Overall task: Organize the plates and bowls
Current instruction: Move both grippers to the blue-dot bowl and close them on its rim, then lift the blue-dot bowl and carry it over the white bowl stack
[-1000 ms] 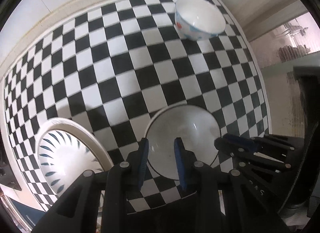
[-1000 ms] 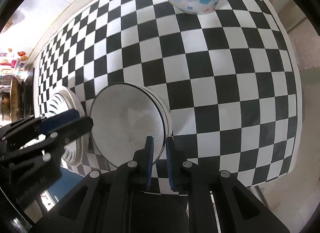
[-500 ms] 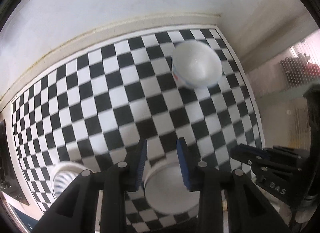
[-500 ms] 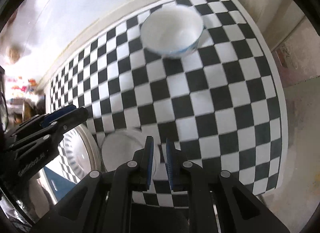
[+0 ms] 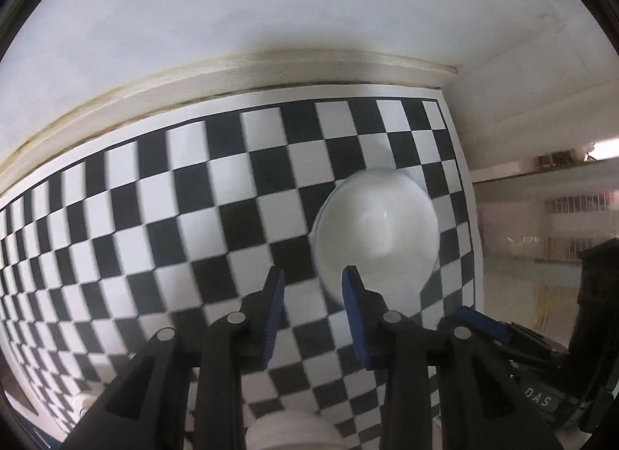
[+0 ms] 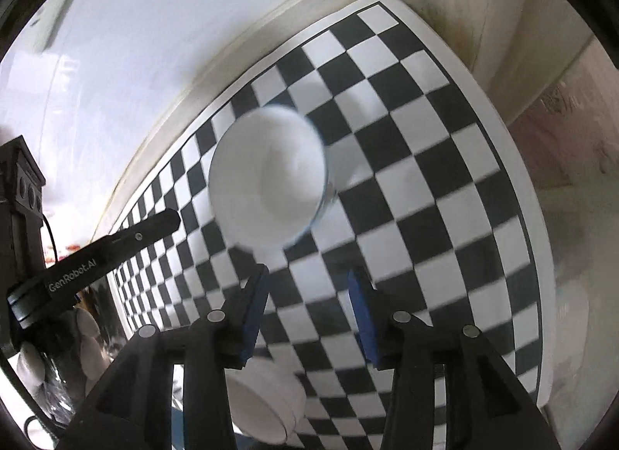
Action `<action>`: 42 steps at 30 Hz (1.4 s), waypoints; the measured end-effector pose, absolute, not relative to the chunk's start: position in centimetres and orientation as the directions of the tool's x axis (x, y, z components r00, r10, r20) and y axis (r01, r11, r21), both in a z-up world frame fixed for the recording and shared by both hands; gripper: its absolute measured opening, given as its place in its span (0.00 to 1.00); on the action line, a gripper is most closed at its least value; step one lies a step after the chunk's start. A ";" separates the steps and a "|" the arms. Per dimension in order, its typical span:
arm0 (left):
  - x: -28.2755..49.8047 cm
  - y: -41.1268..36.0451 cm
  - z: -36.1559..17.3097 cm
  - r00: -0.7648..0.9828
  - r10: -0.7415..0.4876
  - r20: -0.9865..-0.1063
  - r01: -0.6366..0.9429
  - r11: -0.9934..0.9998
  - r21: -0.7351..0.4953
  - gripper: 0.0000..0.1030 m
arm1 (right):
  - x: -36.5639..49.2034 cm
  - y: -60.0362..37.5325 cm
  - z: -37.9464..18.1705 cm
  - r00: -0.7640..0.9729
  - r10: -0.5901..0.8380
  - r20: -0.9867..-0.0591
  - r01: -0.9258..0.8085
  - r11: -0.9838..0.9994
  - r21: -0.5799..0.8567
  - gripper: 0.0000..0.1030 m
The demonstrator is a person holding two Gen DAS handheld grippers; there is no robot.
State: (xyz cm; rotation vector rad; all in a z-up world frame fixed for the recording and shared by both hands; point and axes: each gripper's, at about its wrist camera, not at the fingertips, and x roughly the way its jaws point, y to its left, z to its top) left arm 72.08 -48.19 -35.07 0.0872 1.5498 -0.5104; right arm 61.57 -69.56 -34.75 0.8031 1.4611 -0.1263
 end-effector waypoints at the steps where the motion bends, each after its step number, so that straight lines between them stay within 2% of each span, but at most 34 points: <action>1: 72.3 -48.5 -35.5 -0.072 -0.255 -0.964 0.364 0.893 -0.264 0.28 | 61.8 -69.8 -35.1 0.149 0.389 -0.909 0.542 0.737 0.404 0.44; 9: 74.1 -50.6 -40.0 -0.191 -0.263 -0.946 0.351 0.882 -0.316 0.28 | 65.0 -70.5 -38.7 0.101 0.398 -0.912 0.559 0.736 0.383 0.44; 17: 74.3 -51.2 -41.4 -0.183 -0.256 -0.949 0.382 0.871 -0.309 0.25 | 66.4 -71.2 -40.8 0.061 0.388 -0.920 0.570 0.743 0.351 0.43; 18: 74.4 -51.4 -41.5 -0.186 -0.262 -0.947 0.383 0.868 -0.316 0.23 | 66.7 -71.1 -41.1 0.059 0.384 -0.921 0.573 0.743 0.346 0.39; 19: 74.4 -51.4 -41.6 -0.185 -0.263 -0.947 0.386 0.867 -0.316 0.22 | 66.8 -71.1 -41.2 0.055 0.382 -0.923 0.573 0.745 0.343 0.28; 21: 74.4 -51.5 -41.8 -0.182 -0.264 -0.947 0.391 0.864 -0.316 0.21 | 66.8 -71.3 -41.4 0.049 0.390 -0.920 0.574 0.742 0.345 0.12; 31: 73.7 -50.7 -40.1 -0.169 -0.291 -0.942 0.385 0.860 -0.335 0.21 | 67.0 -70.8 -41.4 0.045 0.409 -0.911 0.584 0.730 0.356 0.10; 42: 70.3 -48.6 -34.8 -0.093 -0.302 -0.949 0.446 0.839 -0.311 0.21 | 64.9 -66.5 -35.4 0.083 0.391 -0.916 0.521 0.767 0.375 0.10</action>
